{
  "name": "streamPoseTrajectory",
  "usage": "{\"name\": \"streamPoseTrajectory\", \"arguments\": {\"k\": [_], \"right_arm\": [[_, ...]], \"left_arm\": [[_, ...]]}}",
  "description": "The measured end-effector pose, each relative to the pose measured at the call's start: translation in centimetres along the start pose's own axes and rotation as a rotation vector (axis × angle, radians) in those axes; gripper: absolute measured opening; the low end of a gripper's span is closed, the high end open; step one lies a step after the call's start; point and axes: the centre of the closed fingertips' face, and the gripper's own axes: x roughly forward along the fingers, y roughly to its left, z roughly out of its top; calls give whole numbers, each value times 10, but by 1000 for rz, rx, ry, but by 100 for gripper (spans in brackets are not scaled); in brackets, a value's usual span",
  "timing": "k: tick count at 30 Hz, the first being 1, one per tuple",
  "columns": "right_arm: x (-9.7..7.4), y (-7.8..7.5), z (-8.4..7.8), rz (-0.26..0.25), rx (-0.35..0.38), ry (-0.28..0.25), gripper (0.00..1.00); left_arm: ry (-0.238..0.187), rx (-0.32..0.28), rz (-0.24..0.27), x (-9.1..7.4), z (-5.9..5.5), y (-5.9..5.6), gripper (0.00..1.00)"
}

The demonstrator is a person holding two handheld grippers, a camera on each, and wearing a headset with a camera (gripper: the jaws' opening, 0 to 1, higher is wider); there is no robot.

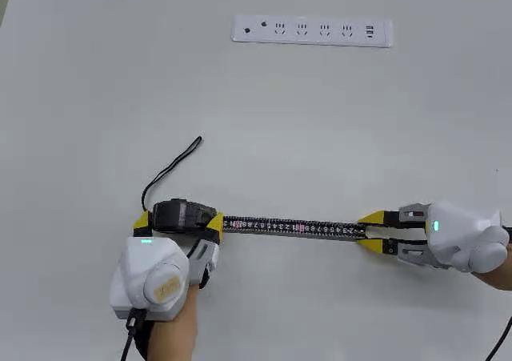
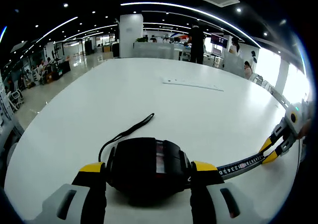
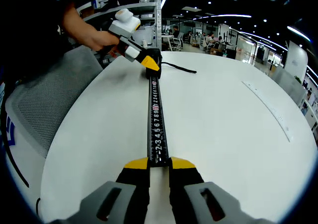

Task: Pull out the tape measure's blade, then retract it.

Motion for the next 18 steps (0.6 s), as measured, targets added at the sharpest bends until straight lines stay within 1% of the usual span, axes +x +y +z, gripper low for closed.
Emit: {"name": "streamPoseTrajectory", "arguments": {"k": [2,6,9,12,15,17,18], "right_arm": [[-1,0,2,1,0,1,12],[-1,0,1,1,-5,4,12],[-1,1,1,3,-6,6,12],[-2,1,1,5,-11,12,12],[-5,1,0,3,-24,24,12],[-4,2,0,6,-31,30,12],[-4,2,-1,6,-32,33,12]], "left_arm": [[-1,20,-2,1,-1,-1,66],[-5,17,3,0,-1,-2,65],[26,30,-3,1,-2,-1,64],[16,44,-2,0,-3,-1,63],[29,59,-2,0,-3,-1,61],[28,75,-5,1,-3,-1,61],[29,68,-4,1,-3,-1,61]]}}
